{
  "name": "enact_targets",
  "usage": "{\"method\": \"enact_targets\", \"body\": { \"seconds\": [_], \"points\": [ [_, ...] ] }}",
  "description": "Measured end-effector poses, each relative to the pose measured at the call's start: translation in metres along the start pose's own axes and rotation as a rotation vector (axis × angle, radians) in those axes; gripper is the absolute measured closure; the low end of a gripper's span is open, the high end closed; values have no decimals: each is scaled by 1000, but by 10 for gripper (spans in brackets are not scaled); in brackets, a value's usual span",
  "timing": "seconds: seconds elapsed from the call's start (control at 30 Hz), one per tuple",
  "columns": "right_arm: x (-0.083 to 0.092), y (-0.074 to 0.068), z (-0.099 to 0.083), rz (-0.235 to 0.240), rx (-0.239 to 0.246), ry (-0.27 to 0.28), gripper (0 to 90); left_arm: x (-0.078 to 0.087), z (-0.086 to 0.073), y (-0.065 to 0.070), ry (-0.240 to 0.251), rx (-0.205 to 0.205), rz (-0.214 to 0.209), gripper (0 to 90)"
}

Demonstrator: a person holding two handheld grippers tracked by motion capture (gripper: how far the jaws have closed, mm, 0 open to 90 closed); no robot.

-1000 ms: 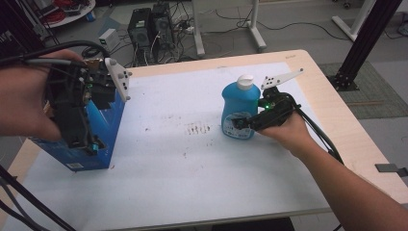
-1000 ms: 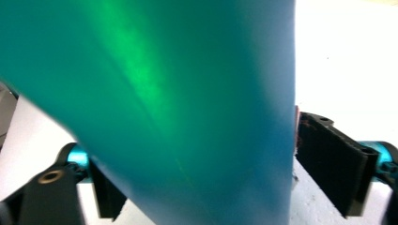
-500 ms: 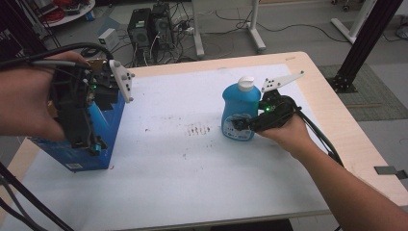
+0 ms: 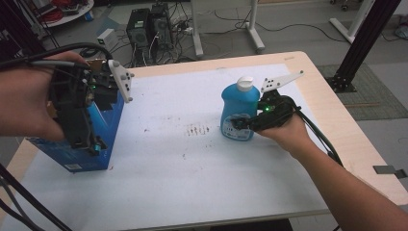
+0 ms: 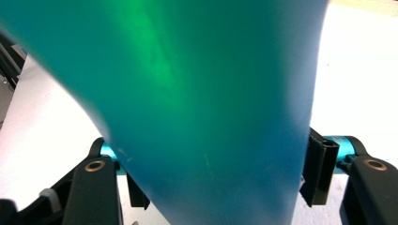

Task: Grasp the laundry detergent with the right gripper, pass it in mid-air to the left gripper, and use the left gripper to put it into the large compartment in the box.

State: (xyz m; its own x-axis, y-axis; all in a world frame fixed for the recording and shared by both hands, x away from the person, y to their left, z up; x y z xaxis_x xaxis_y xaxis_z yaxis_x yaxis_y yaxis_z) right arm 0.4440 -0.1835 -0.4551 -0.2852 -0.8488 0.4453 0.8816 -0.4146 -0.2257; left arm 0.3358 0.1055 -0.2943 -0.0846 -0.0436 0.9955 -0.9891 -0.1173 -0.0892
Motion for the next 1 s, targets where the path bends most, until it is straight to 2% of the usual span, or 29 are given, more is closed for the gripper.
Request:
{"method": "enact_targets", "body": {
  "seconds": [0.33,0.57,0.73,1.0],
  "points": [
    [-2,0,0,-22,36,2,387,0,0,-1,1,4,1,138],
    [0,-1,3,-58,93,18,439,-1,2,-1,1,-8,0,138],
    [0,-5,4,-85,131,3,457,-3,3,0,2,-7,-1,138],
    [5,-22,12,-37,155,16,458,-1,4,-1,2,-3,0,138]
  ]
}}
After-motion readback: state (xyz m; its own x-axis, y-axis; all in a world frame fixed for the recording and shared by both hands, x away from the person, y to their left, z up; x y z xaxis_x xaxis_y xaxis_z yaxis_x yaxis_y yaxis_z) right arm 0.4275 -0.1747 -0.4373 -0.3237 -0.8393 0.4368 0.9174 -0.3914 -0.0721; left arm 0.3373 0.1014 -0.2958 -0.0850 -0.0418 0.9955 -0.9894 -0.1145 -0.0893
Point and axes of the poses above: each handheld gripper's, and its own axes: x roughly backward along the jaws, z roughly out of its top, y roughly to its right, the point moved 8 cm from there along -x, roughly forward along the jaws, and after that the axes turned 1 degree about -x, right-handed, at the moved point
